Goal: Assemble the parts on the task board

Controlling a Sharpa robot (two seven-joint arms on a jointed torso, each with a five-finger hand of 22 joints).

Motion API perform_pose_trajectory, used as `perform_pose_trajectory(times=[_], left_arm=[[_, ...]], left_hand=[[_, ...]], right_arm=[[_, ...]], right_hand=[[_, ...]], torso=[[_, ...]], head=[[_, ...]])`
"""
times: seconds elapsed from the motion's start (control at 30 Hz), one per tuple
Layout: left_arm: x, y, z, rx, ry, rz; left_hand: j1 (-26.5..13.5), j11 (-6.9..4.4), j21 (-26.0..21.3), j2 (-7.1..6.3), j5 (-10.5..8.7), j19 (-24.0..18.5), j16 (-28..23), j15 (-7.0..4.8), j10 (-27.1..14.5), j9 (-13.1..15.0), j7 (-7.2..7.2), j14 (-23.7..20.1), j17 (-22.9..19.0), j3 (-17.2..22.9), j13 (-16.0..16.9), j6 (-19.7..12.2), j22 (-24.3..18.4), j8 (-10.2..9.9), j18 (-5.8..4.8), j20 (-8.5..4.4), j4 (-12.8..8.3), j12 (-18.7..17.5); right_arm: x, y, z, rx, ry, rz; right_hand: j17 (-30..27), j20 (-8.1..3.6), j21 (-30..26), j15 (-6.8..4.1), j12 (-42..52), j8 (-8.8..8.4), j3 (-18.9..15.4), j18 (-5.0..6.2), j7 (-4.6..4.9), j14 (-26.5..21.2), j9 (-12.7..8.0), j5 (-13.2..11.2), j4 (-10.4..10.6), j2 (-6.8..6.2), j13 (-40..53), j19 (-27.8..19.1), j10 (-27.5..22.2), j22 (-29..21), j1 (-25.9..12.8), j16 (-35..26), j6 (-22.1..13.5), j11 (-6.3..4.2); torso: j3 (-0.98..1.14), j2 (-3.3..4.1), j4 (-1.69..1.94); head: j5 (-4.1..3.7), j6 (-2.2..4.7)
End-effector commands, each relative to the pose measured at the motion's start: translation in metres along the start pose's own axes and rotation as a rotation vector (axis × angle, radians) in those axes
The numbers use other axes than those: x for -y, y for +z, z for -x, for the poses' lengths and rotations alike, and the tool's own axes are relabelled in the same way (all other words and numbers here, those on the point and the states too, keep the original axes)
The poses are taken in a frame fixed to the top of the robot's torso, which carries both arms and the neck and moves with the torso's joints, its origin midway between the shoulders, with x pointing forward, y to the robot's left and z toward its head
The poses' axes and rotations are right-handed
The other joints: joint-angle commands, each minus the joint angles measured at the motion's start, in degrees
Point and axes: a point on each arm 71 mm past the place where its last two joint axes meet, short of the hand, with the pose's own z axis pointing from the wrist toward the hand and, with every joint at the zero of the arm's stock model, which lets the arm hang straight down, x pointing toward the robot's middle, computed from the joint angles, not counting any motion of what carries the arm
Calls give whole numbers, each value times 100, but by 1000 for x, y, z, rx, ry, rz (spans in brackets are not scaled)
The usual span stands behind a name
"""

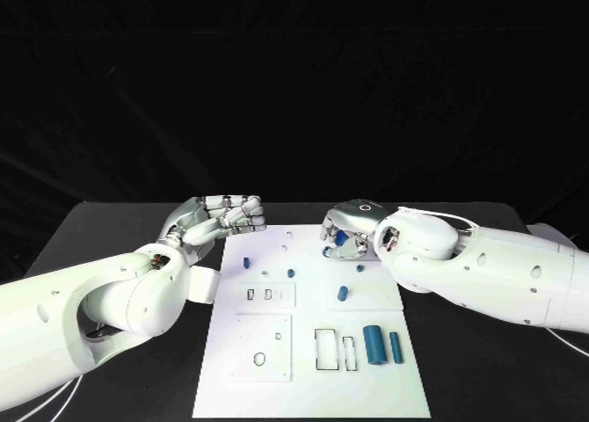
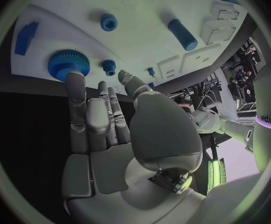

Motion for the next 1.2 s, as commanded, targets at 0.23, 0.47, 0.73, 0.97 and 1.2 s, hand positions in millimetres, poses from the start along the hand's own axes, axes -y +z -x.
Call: perform_pose_trajectory(times=[0.23,0.47,0.73,0.97,1.2], left_arm=[[2,0,-2,-3,-10,1],[2,0,-1,-1,-9,1],[2,1,0,3,-8,5],[1,2,0,1,-9,9],[1,2,-1,-2,-10,12]], left_hand=[[-33,41,17,32,-4,35,-43,22,14,-9,30,13,7,-43,-6,-4,-11,-24,64,9,-1,-47],[-36,44,16,33,-5,34,-48,24,12,-9,34,12,7,-45,-6,-6,-13,-28,64,10,0,-52],[-35,47,13,41,-3,31,-57,27,9,-9,37,10,7,-43,-6,-8,-16,-34,63,11,0,-60],[-29,51,8,53,-1,26,-73,33,2,-9,42,2,5,-38,-6,-12,-21,-45,62,12,-2,-74],[-23,56,3,66,1,21,-88,37,-2,-9,45,-4,4,-32,-6,-13,-26,-53,61,14,-4,-86]], right_arm=[[3,3,-5,-41,-38,-27],[3,3,-7,-56,-44,-34],[3,3,-8,-66,-46,-34],[2,4,-9,-69,-46,-29],[2,5,-10,-70,-44,-31]], right_hand=[[217,0,249,23,30,26,87,-111,-18,231,9,38,41,-21,8,99,35,325,53,228,55,-22],[410,-2,491,16,42,45,158,-151,-35,241,19,43,79,-28,12,180,62,644,63,422,97,-32],[524,-9,660,-3,74,89,232,-174,-70,238,41,27,134,-10,24,219,130,867,61,548,178,-63],[639,-15,775,-14,86,106,258,-194,-86,250,52,-11,173,-11,28,258,156,1024,47,655,207,-76],[705,-16,843,-16,86,109,269,-206,-88,256,56,-46,206,-17,28,280,161,1117,30,718,210,-79]], torso=[[8,50,34],[18,55,35],[11,74,43],[15,88,45],[17,100,61]], head=[[-7,13],[-1,74],[-16,111],[-23,118],[-21,123]])
